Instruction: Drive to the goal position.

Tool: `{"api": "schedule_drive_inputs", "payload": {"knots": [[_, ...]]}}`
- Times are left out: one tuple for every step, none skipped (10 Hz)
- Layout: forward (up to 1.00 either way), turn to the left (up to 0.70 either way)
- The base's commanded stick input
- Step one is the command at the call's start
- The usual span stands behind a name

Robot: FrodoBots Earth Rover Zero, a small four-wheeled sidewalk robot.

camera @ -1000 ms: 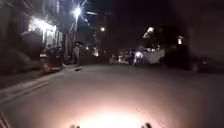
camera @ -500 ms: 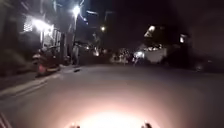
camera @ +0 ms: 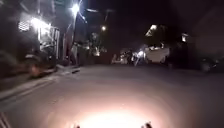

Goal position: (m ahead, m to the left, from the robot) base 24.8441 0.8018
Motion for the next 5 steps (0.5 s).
{"api": "schedule_drive_inputs", "payload": {"knots": [[0.70, 0.00], [0.70, 0.00], [0.70, 0.00], [0.70, 0.00], [0.70, 0.00]]}}
